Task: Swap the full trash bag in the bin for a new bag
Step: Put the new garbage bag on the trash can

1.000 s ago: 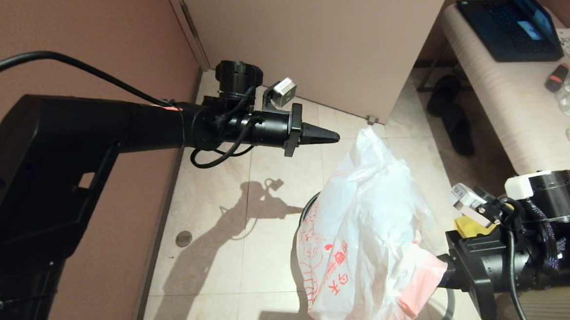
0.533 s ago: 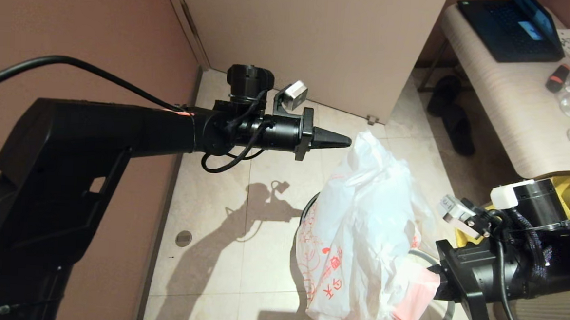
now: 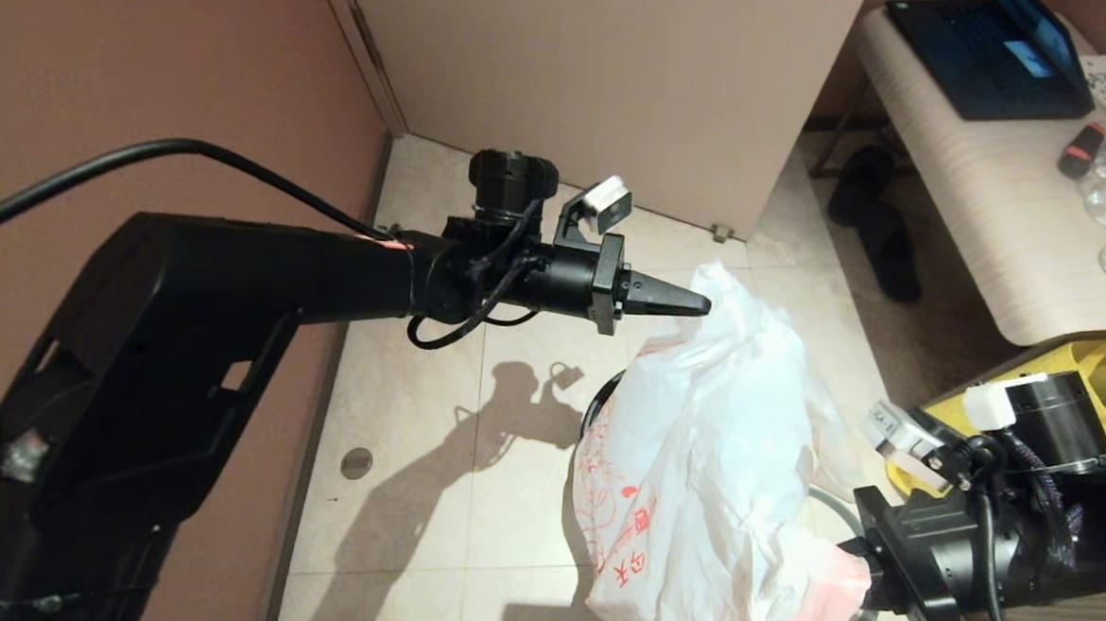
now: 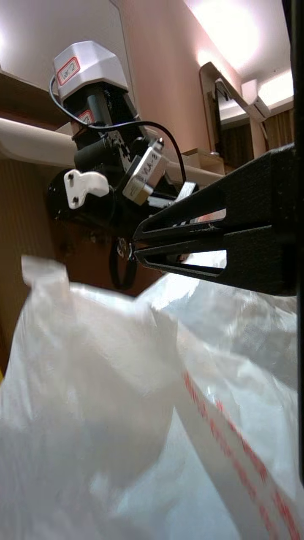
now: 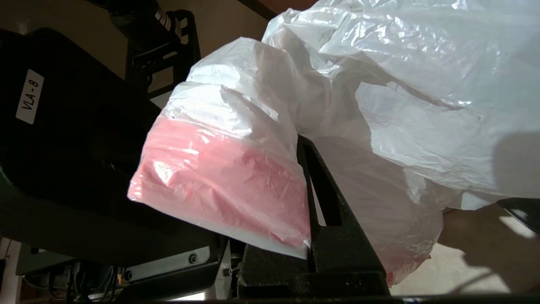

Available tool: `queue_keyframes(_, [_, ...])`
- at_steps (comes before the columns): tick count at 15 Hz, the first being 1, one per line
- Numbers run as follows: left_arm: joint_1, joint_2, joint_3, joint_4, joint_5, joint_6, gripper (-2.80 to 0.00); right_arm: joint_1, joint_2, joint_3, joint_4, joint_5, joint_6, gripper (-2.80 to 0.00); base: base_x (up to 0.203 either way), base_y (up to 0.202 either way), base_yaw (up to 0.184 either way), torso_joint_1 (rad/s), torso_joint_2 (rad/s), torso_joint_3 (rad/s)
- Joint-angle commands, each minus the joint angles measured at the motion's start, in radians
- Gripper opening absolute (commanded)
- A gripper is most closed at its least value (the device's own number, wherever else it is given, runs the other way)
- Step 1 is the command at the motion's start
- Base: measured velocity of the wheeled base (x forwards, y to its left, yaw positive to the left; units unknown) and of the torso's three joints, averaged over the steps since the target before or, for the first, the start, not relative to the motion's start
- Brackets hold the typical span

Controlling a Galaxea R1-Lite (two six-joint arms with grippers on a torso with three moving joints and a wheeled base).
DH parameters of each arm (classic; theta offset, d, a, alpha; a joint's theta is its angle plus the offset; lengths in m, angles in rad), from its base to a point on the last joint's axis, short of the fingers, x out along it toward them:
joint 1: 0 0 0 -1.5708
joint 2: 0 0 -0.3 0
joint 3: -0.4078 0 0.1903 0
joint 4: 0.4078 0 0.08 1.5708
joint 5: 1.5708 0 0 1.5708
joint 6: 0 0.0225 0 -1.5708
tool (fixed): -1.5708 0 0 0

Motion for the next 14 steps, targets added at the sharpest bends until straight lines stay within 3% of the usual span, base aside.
queue_keyframes(1, [-0.007,0.088,0.000,-0.033,-0.012,-0.003,-2.80,0.000,-0.020,0.006,0.000,0.016,-0.006,-2.80,0.000,0.000,0.000,0.000,0.00,0.000])
queue_keyframes(4, [-0.029,0.157,-0.001,-0.073,0.004,-0.005,-2.80,0.000,-0.016,0.006,0.000,0.021,-0.006,-2.80,0.000,0.000,0.000,0.000,0.00,0.000])
queue_keyframes(7, [-0.056,0.191,-0.001,-0.073,0.115,-0.003,-2.80,0.000,-0.013,0.006,0.000,0.026,-0.006,-2.80,0.000,0.000,0.000,0.000,0.00,0.000])
queue_keyframes(9, [-0.056,0.199,0.000,-0.062,0.127,-0.003,-2.80,0.000,-0.015,0.015,0.000,0.027,-0.006,-2.80,0.000,0.000,0.000,0.000,0.00,0.000])
queue_keyframes(12, [-0.062,0.233,0.001,0.038,0.140,0.002,-2.80,-0.023,-0.011,0.034,-0.001,0.048,-0.006,-2.80,0.000,0.000,0.000,0.000,0.00,0.000])
queue_keyframes(14, [-0.069,0.244,0.001,0.113,0.233,0.060,-2.80,-0.065,0.012,0.035,-0.011,0.080,-0.006,-2.80,0.000,0.000,0.000,0.000,0.00,0.000])
